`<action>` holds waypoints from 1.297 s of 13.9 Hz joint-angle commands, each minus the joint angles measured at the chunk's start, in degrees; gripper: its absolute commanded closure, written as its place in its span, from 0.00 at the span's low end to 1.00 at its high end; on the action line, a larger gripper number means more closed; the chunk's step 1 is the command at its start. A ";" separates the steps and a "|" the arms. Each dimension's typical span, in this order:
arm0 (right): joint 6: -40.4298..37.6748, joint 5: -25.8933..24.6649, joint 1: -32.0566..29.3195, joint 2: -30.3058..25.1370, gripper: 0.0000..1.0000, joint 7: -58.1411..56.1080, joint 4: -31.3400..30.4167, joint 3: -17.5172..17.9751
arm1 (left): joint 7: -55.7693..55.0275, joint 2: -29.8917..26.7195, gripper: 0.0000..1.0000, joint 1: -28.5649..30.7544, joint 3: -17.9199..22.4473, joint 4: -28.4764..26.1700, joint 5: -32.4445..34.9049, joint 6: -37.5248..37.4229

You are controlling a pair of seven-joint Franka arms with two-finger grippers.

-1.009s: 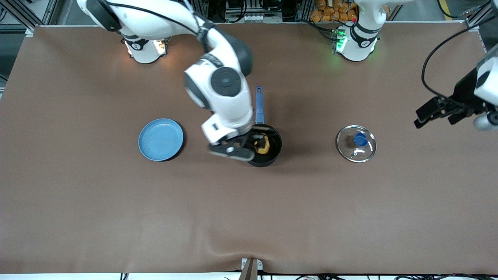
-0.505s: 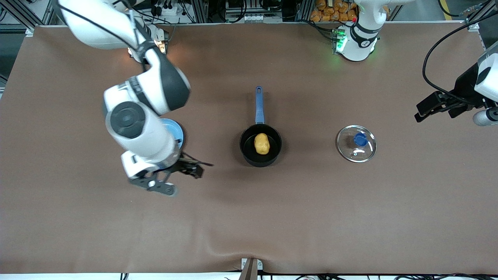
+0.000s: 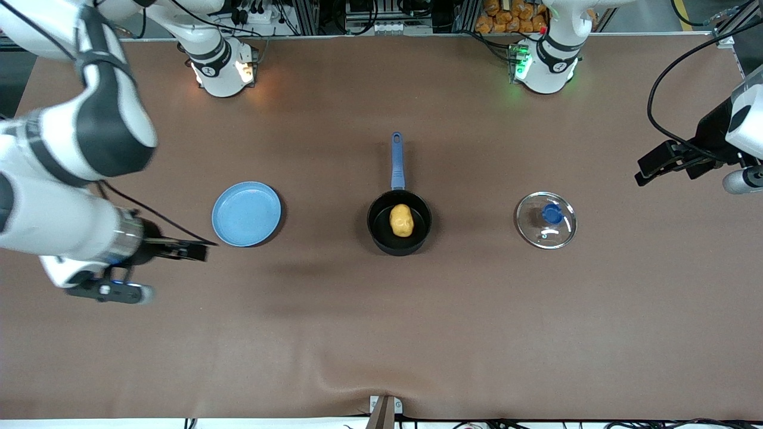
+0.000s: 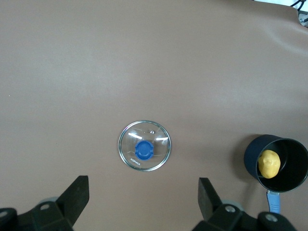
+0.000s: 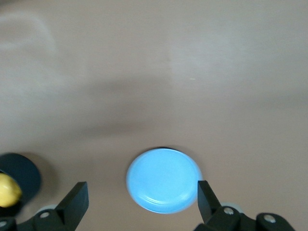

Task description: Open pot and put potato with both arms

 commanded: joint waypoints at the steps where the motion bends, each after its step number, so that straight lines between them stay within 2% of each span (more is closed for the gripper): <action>1: 0.12 -0.69 -2.82 -7.12 0.00 -4.54 -7.68 -1.12 | -0.22 -0.04 0.00 0.23 -0.02 0.17 -0.52 -0.72; 4: 4.14 2.45 -2.56 -15.81 0.00 -11.73 -17.50 -7.53 | -0.39 -0.13 0.00 0.23 -0.20 0.26 -0.52 -0.72; 6: 10.81 9.03 -0.64 -23.19 0.00 -15.77 -28.22 -14.99 | -0.39 -0.13 0.00 0.23 -0.20 0.26 -0.52 -0.72; 7: 13.11 9.85 0.86 -26.10 0.00 -17.80 -32.62 -17.46 | -0.39 -0.13 0.00 0.23 -0.20 0.26 -0.52 -0.72; 10: 14.36 9.68 3.76 -32.00 0.00 -18.17 -39.76 -20.03 | -0.39 -0.13 0.00 0.23 -0.20 0.26 -0.70 -0.72; 15: 14.10 9.06 5.87 -36.93 0.00 -18.17 -44.26 -21.09 | -0.39 -0.13 0.00 0.23 -0.20 0.26 -0.70 -0.54; 18: 12.53 7.84 6.32 -37.46 0.00 -17.82 -43.74 -21.00 | -0.48 -0.13 0.00 0.23 -0.20 0.26 -0.70 -0.54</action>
